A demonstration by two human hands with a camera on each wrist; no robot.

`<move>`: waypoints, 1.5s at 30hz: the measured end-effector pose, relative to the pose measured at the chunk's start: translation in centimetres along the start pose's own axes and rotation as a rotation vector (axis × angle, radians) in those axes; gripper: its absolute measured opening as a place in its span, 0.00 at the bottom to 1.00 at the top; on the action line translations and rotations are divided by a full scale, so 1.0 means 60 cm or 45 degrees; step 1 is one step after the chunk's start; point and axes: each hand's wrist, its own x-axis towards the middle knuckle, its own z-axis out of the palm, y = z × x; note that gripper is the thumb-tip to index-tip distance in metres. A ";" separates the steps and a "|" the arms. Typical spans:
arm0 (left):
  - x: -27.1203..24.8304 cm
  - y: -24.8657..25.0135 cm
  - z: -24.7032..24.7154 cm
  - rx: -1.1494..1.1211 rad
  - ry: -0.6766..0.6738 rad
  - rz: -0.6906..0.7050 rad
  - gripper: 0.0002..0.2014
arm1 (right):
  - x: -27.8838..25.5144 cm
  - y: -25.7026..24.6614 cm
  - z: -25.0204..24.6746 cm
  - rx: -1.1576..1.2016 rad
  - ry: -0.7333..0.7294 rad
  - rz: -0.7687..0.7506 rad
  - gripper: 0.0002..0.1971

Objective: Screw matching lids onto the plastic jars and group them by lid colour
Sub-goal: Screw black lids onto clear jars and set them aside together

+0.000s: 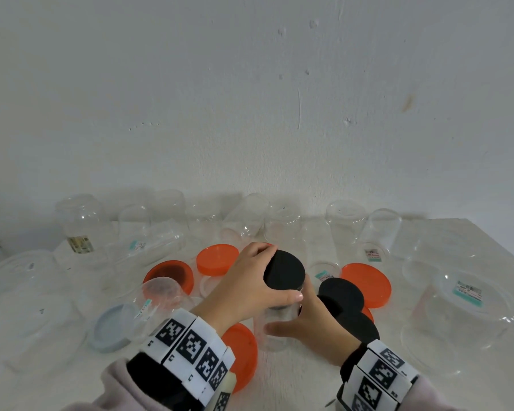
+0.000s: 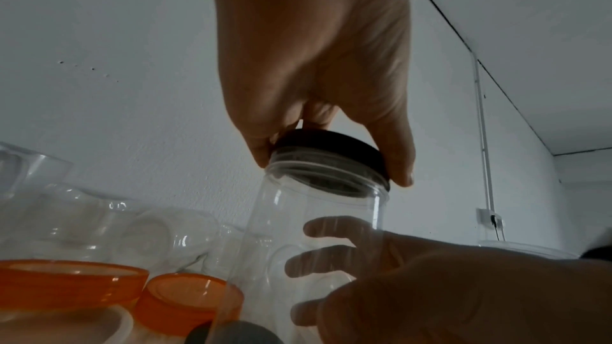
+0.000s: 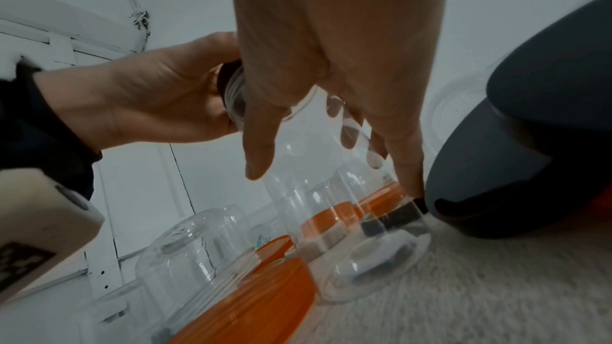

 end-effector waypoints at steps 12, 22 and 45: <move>-0.004 0.000 0.003 -0.035 0.026 -0.008 0.48 | -0.001 -0.001 -0.004 -0.036 -0.025 0.040 0.46; -0.010 0.003 0.000 -0.068 -0.010 -0.044 0.50 | 0.003 -0.005 -0.016 -0.176 -0.093 0.102 0.49; -0.032 -0.073 0.060 -0.834 -0.044 -0.154 0.39 | 0.070 -0.242 -0.042 -1.521 -0.687 -0.067 0.34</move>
